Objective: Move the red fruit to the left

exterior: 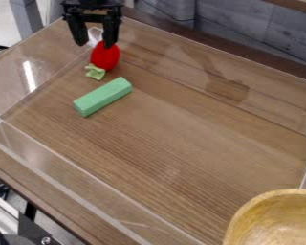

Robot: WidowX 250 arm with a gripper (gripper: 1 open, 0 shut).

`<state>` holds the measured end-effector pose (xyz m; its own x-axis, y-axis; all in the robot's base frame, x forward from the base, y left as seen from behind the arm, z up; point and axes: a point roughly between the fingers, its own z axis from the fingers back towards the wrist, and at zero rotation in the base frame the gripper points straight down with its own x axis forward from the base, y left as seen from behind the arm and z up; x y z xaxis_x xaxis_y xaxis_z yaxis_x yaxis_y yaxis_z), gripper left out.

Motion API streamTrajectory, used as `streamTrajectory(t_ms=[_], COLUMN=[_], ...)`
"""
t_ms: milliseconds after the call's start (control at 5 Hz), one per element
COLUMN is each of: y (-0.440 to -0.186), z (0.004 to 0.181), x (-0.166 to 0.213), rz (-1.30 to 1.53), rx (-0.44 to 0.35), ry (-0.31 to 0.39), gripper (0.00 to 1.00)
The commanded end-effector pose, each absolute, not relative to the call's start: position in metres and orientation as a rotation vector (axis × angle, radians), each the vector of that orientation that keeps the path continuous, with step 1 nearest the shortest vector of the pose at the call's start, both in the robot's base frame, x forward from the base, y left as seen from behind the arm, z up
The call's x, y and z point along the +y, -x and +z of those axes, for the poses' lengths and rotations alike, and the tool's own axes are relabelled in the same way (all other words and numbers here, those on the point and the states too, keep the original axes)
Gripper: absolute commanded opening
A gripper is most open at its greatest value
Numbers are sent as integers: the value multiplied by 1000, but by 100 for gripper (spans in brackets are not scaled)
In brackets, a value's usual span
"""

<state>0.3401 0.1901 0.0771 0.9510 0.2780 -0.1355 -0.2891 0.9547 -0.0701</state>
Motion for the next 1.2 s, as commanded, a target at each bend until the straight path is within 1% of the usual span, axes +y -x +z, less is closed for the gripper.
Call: streamTrajectory(t_ms=[0, 200, 1000], y=[-348, -349, -353], z=[136, 145, 122], x=[187, 182, 180], rz=[284, 285, 295], rx=[-16, -27, 17], ry=[44, 48, 21], gripper=[100, 100, 100])
